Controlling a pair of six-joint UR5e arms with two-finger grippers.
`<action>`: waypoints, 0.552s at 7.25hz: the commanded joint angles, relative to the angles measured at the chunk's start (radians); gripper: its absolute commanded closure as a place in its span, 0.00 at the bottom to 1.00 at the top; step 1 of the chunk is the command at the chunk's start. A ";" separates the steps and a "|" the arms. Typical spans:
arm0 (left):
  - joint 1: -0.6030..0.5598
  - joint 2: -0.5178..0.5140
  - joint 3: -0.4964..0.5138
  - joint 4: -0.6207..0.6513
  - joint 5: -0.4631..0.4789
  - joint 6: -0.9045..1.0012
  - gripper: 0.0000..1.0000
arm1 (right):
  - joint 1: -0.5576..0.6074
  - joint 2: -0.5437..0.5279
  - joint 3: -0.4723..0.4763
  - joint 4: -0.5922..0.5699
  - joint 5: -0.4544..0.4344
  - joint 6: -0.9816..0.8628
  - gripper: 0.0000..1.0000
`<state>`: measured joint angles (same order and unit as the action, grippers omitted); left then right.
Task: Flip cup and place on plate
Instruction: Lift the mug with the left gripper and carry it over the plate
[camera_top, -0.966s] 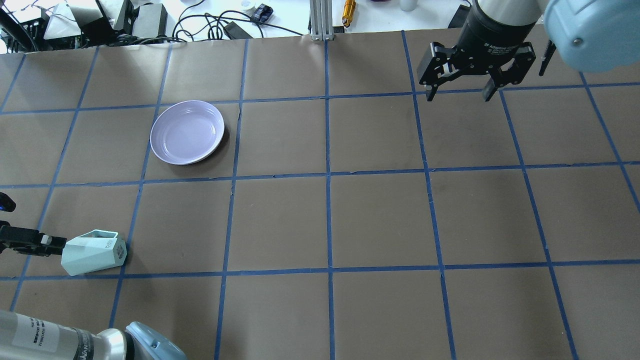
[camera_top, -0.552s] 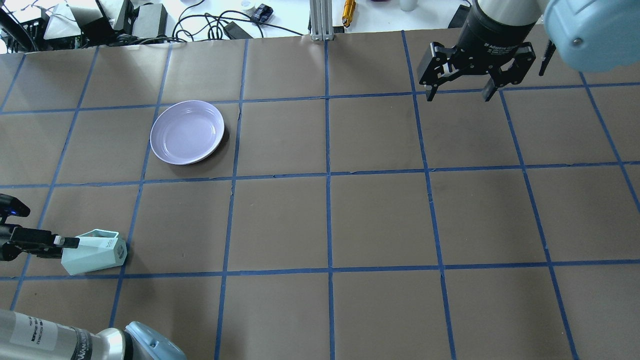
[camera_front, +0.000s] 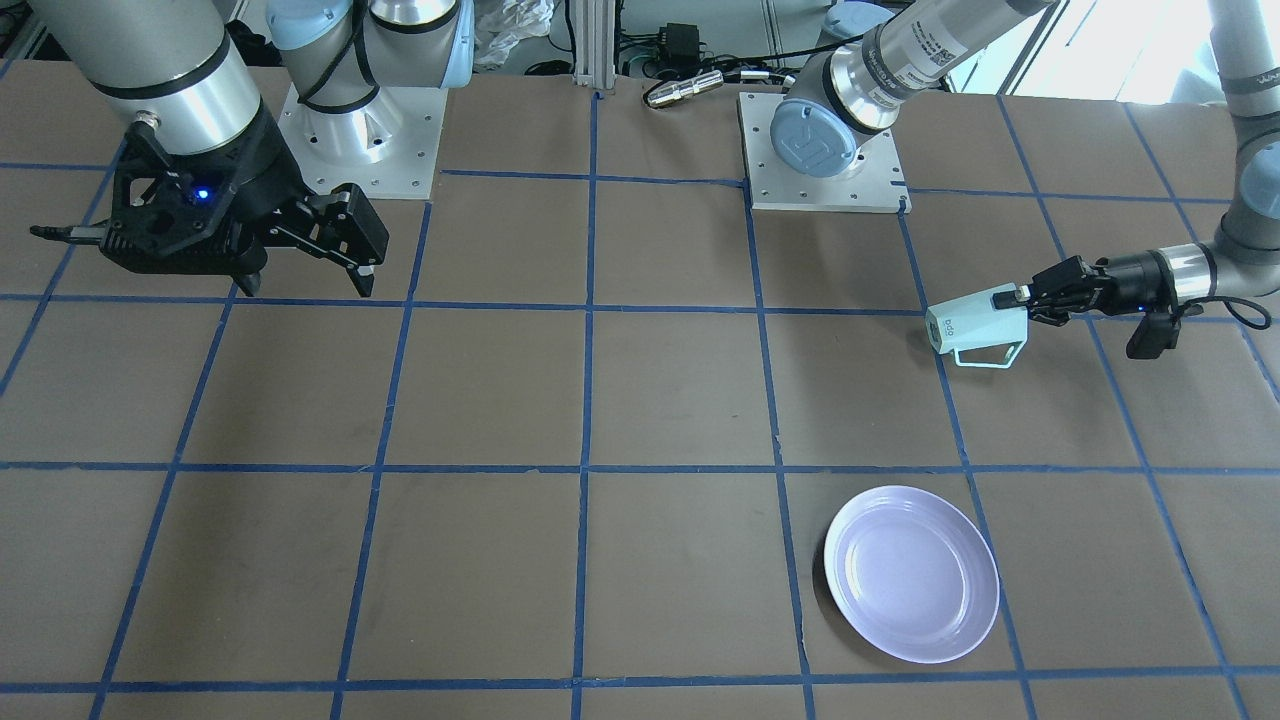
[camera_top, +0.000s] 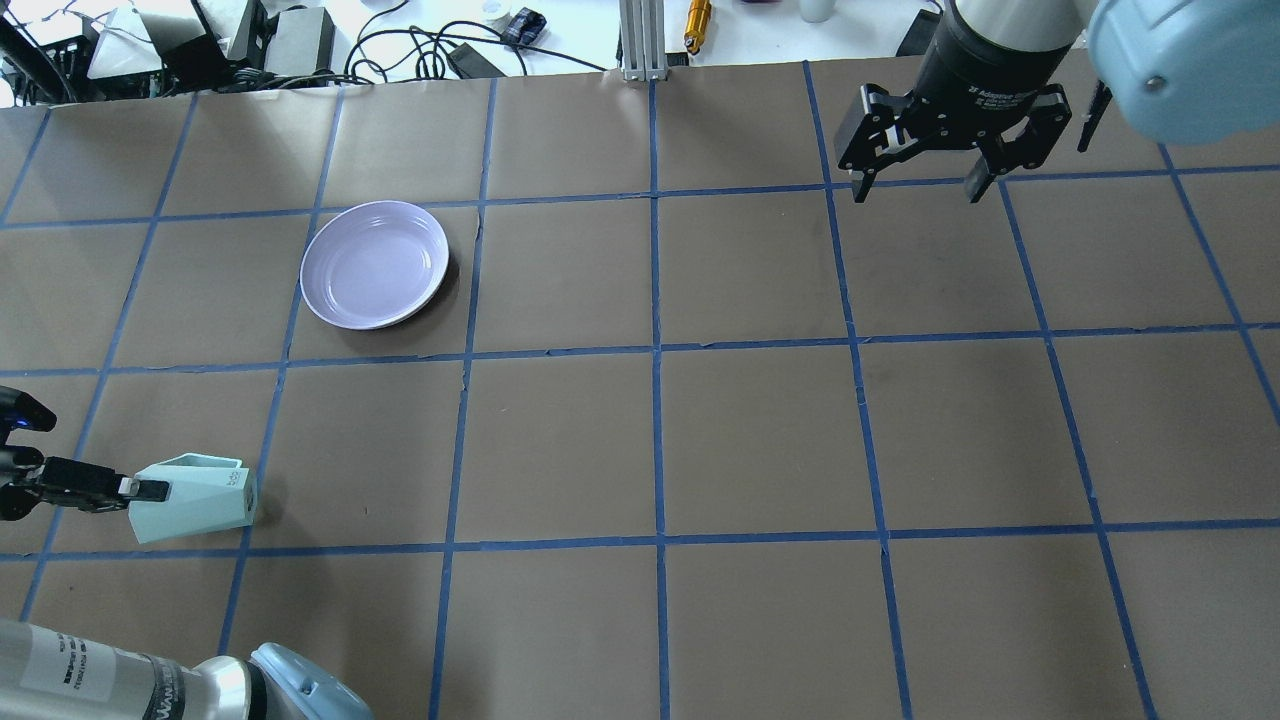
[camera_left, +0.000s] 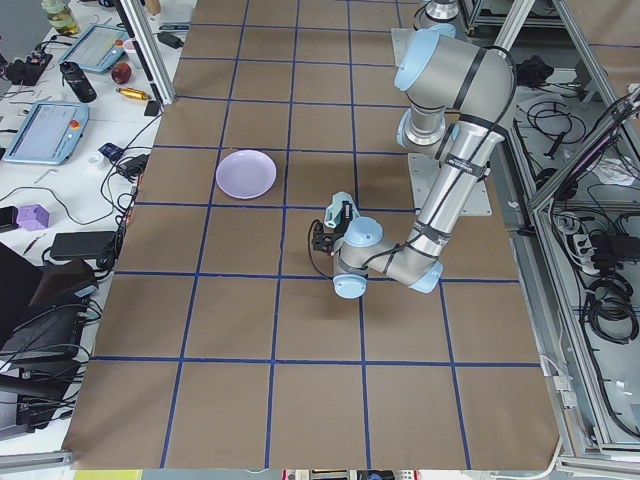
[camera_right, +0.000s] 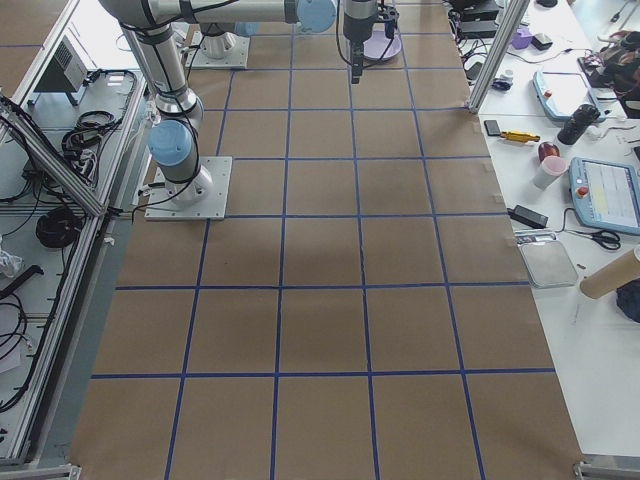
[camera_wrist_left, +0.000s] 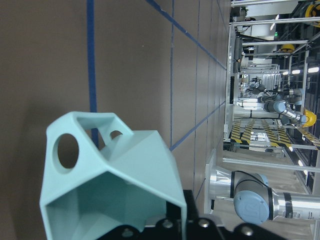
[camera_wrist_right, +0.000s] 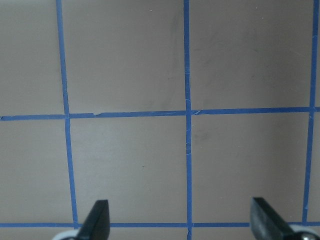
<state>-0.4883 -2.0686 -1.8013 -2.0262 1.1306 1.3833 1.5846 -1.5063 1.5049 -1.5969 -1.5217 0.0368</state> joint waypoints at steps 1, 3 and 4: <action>-0.012 0.037 0.014 -0.011 -0.023 -0.003 1.00 | 0.000 0.000 0.000 0.000 0.000 0.000 0.00; -0.065 0.114 0.083 -0.031 -0.028 -0.050 1.00 | 0.000 0.000 0.000 0.000 0.000 0.000 0.00; -0.141 0.166 0.146 -0.031 -0.023 -0.102 1.00 | 0.000 0.000 0.000 0.000 0.000 0.000 0.00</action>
<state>-0.5573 -1.9601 -1.7189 -2.0545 1.1048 1.3311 1.5846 -1.5063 1.5049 -1.5969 -1.5217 0.0368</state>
